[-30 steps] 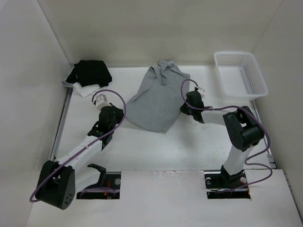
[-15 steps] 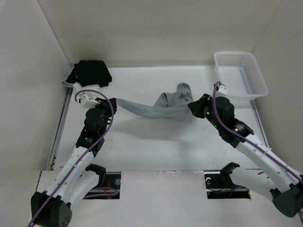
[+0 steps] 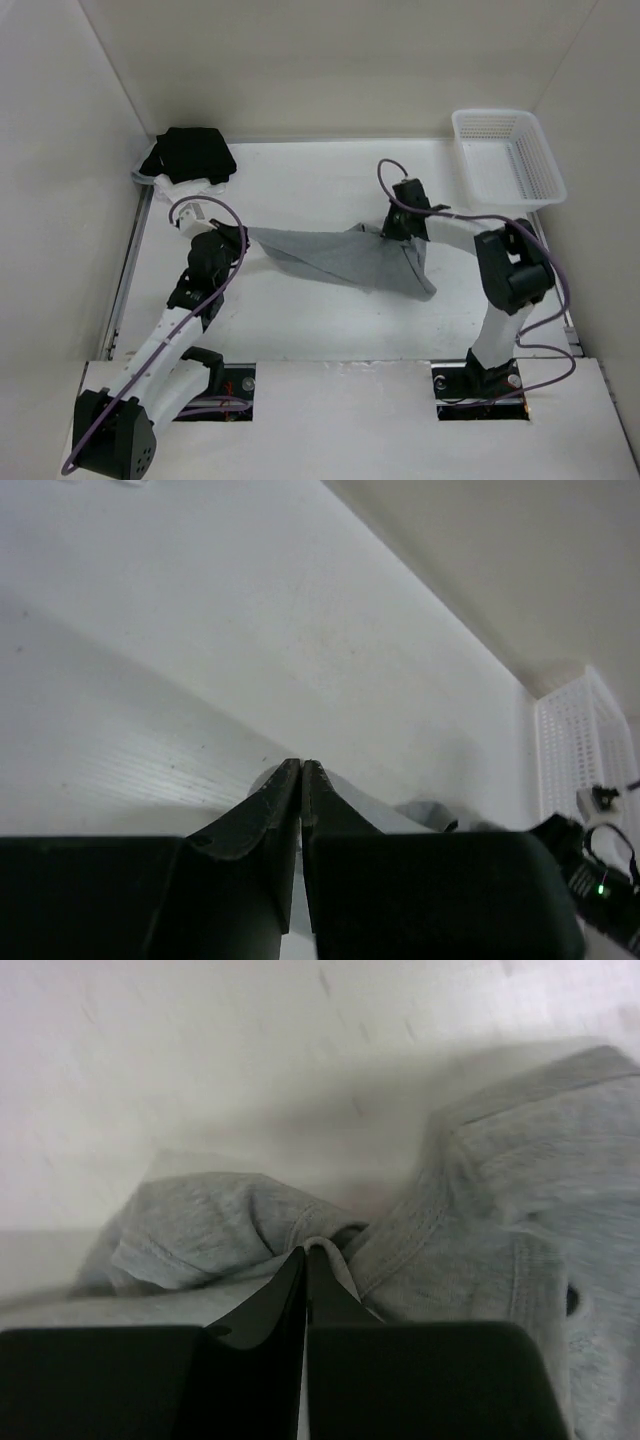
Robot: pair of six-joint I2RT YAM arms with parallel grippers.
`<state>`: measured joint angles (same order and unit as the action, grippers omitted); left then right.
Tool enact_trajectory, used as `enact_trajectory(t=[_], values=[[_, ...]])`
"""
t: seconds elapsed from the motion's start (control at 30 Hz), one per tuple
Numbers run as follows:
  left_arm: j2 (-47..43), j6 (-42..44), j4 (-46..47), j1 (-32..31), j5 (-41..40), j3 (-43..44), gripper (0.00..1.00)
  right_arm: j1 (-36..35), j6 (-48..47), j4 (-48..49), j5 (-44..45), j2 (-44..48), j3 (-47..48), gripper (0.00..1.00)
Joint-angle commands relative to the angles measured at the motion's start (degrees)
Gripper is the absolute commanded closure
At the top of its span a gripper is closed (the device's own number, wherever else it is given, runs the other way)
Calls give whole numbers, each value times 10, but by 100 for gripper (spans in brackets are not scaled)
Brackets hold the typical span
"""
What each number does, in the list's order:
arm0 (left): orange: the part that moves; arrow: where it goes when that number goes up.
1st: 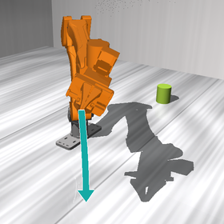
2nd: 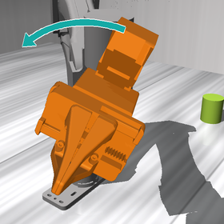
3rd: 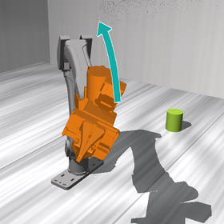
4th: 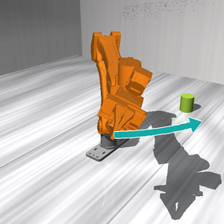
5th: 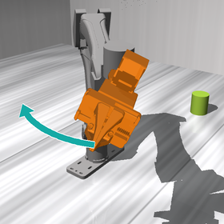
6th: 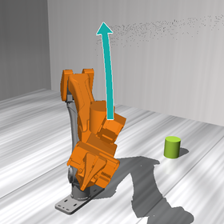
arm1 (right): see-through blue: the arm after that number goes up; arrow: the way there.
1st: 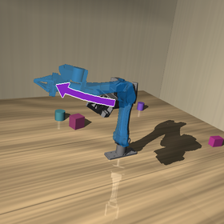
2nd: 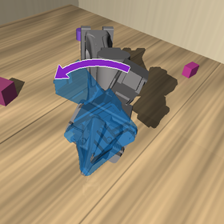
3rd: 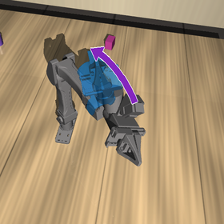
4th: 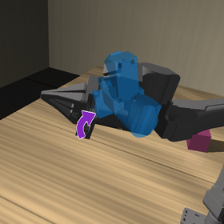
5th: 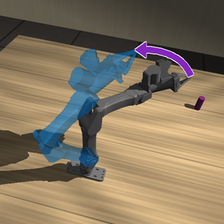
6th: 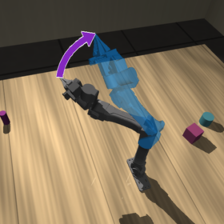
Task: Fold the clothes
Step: Flatten the tank top out
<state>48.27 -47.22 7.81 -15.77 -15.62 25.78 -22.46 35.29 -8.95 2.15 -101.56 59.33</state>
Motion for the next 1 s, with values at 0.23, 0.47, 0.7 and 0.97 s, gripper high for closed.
enact_trajectory(t=[0.23,0.47,0.7,0.97], values=[[-51,-7,-13,3,13,-42,97,-15,-9,67,38,50,98,53],[-48,-6,16,4,37,-76,97,-81,14,134,46,176,-126,90],[-55,-8,27,7,52,-84,97,-87,16,154,47,139,-145,66],[-52,-8,27,8,52,-86,96,-83,19,157,49,96,-128,64]])
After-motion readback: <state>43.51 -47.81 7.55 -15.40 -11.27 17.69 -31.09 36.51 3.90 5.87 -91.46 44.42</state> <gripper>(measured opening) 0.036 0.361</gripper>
